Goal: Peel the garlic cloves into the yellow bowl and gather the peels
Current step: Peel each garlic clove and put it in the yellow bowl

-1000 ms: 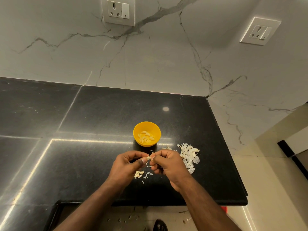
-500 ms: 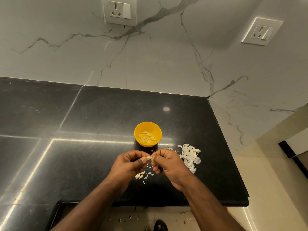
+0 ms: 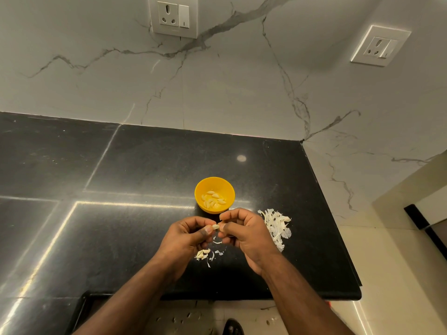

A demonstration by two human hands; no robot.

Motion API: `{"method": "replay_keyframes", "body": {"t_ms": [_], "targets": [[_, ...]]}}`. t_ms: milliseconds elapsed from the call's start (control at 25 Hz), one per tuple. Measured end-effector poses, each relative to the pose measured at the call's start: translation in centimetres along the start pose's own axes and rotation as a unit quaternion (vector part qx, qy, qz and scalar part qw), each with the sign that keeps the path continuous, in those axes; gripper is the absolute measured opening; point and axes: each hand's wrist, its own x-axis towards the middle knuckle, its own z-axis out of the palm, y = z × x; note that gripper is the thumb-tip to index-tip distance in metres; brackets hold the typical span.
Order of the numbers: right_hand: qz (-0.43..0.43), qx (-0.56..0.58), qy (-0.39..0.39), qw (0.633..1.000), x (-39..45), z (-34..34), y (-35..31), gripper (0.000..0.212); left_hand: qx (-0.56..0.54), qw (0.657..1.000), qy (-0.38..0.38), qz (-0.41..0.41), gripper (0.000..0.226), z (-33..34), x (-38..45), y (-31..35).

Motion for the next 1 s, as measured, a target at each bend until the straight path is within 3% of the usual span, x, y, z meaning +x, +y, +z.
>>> {"method": "replay_keyframes", "body": {"t_ms": [320, 640, 1000], "targets": [[0.001, -0.027, -0.012, 1.0, -0.12, -0.49, 0.39, 0.024, 0.01, 1.0, 0.003, -0.006, 0.013, -0.08, -0.03, -0.26], [-0.059, -0.105, 0.026, 0.992, 0.07, -0.04, 0.89, 0.016, 0.024, 1.0, 0.003, 0.01, 0.012, 0.15, -0.12, -0.46], [-0.068, -0.102, 0.027, 0.992, 0.14, -0.1, 1.05, 0.017, 0.042, 0.999, 0.018, 0.023, 0.011, 0.14, -0.12, -0.39]]}}
